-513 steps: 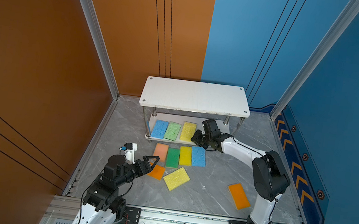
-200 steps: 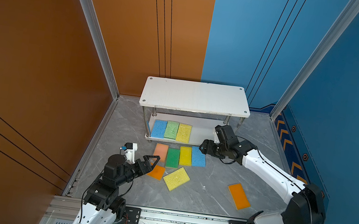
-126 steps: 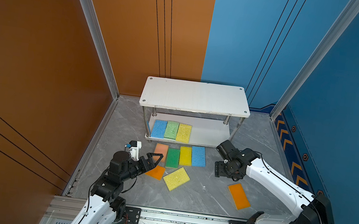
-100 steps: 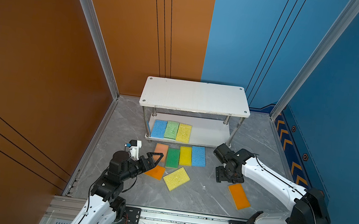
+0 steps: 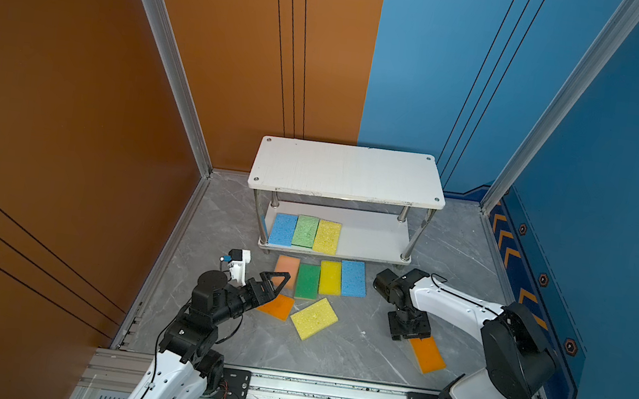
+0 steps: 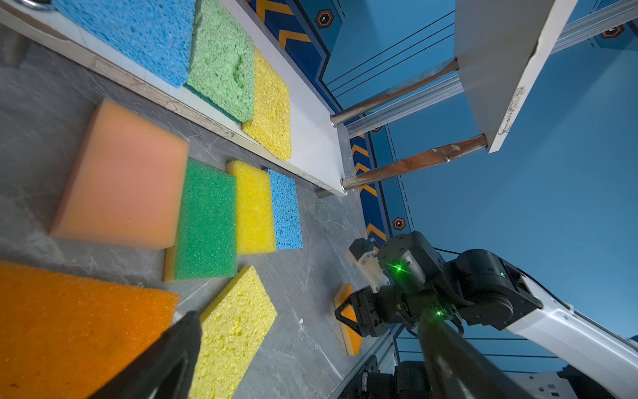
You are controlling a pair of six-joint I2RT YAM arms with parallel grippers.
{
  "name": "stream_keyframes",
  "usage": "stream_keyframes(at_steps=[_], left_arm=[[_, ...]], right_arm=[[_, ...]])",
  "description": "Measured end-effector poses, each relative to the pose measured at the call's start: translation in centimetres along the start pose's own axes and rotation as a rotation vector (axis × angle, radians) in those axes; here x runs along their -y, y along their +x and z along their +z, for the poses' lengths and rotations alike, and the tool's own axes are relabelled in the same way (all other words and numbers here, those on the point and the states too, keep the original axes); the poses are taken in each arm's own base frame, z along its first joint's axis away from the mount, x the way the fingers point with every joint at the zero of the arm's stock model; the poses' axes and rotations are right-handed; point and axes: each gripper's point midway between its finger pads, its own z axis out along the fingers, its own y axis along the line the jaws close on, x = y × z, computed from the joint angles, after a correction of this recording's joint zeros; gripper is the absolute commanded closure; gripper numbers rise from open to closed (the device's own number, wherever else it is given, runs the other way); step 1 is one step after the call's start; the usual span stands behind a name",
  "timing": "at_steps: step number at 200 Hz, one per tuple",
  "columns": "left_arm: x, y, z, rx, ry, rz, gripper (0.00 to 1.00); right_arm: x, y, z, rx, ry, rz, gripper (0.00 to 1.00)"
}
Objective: Place and organize the cleaning sponges onto the shelf
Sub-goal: 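Move the right gripper down to the small orange sponge and grasp it, then lift the small orange sponge upright with the right gripper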
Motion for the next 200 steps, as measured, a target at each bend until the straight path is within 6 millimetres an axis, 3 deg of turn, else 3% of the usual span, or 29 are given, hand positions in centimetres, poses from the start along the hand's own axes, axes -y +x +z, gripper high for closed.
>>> stream_keyframes(at_steps=[23, 57, 106, 133, 152, 172, 187, 200], left_arm=[[-0.1, 0.1, -0.1, -0.003, -0.004, -0.002, 0.02], [0.1, 0.1, -0.3, -0.004, -0.005, -0.003, 0.02], [0.3, 0.2, -0.7, -0.007, -0.012, -0.006, 0.02], [0.2, 0.3, -0.7, -0.012, -0.019, -0.008, 0.02], [0.0, 0.3, -0.6, -0.021, -0.033, -0.005, 0.02], [0.3, -0.3, -0.7, -0.028, -0.047, 0.007, 0.02], [0.8, -0.9, -0.9, -0.027, -0.051, 0.02, 0.02], [1.4, -1.5, -1.1, -0.023, -0.047, 0.033, 0.02]], right_arm=[[0.2, 0.1, 0.6, -0.013, 0.011, -0.003, 0.66], [0.8, -0.1, 1.0, -0.02, 0.044, -0.008, 0.98], [0.3, -0.3, 0.4, 0.008, 0.096, -0.073, 1.0], [-2.7, -1.6, -2.7, 0.126, 0.099, -0.218, 1.0], [-6.7, -2.3, -6.5, 0.267, 0.079, -0.412, 1.0], [-10.7, -1.7, -9.9, 0.409, 0.128, -0.66, 1.0], [-12.8, -1.0, -11.1, 0.493, 0.205, -0.838, 1.0], [-13.4, -0.5, -11.2, 0.534, 0.283, -0.979, 1.0]])
